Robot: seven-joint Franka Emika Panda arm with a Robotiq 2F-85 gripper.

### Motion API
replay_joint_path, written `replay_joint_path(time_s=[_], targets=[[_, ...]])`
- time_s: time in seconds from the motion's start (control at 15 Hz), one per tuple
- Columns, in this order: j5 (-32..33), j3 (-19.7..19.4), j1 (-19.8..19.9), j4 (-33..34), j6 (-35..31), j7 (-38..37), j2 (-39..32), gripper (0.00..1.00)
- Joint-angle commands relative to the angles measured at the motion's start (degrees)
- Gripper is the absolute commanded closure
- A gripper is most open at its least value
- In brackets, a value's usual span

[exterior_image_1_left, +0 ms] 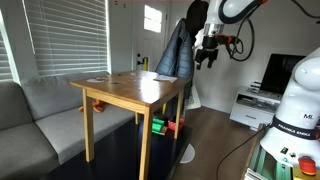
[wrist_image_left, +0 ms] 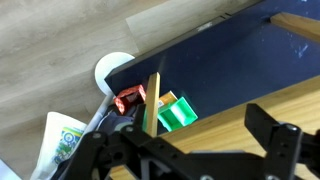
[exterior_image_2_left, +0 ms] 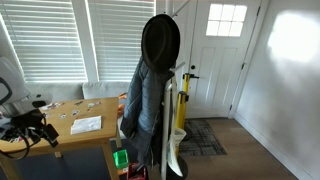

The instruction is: Use the white napkin to wipe the table.

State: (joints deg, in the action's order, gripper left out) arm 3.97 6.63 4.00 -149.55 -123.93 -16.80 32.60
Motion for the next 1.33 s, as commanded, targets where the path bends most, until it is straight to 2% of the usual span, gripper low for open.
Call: replay_joint_path(time_s=[0.0, 0.47, 1.0, 1.27], targets=[[-1.85, -1.34, -0.35, 8.25, -3.04, -0.47, -6.09, 0.0], [0.3, -0.89, 1.08, 15.94, -14.24, -5.08, -18.52, 0.0], [4.17, -2.82, 1.42, 18.35, -23.68, -11.64, -29.64, 0.0], [11.7, -3.94, 0.67, 18.77, -28.43, -16.28, -33.53, 0.0]])
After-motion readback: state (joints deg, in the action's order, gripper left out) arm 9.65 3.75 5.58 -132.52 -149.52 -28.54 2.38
